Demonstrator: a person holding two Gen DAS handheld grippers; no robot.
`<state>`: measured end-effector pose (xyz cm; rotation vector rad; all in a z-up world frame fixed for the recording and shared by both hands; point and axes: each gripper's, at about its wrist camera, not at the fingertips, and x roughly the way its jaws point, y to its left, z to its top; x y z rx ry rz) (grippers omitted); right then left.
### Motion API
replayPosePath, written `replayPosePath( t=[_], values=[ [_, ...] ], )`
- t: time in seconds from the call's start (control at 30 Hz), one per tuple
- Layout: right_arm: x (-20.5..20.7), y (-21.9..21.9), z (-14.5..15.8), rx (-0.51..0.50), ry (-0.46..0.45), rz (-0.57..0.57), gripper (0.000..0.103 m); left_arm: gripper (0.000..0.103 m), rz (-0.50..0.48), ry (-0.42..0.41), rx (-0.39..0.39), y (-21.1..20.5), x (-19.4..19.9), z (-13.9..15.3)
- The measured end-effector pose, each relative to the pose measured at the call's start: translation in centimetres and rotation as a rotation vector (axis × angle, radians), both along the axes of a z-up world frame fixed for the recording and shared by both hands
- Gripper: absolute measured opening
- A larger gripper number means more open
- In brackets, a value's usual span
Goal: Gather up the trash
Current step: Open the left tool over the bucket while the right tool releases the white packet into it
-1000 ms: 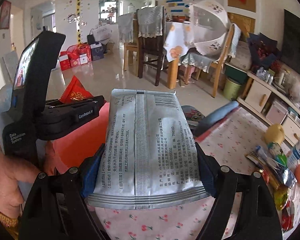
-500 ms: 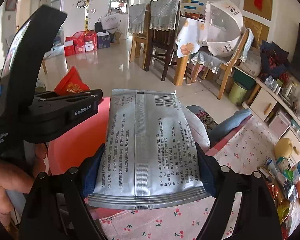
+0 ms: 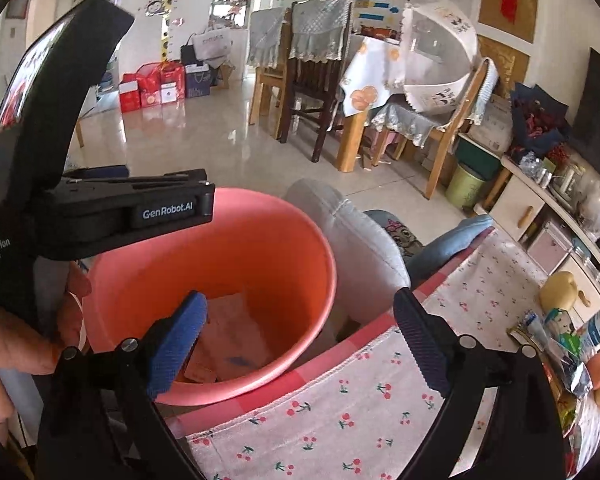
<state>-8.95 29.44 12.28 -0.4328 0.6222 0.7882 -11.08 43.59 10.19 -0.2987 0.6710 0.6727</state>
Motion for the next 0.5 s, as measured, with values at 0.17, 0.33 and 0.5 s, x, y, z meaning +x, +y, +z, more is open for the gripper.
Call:
replayPosePath(
  t=[0.17,0.33,0.5],
  values=[
    [-0.1,-1.2,0.3,0.015,-0.007,-0.033,0.094,0.084,-0.021,0.001,0.008,-0.8,0.5,0.2],
    [-0.4,-2.5,-0.2,0.014,0.001,-0.058,0.094,0.084,-0.051,-0.002,0.019,-2.1,1.0,0.5],
    [-0.5,-4.0,-0.2,0.021,0.004,-0.085,0.094,0.084,-0.087,0.0,0.034,-3.7,1.6,0.7]
  ],
)
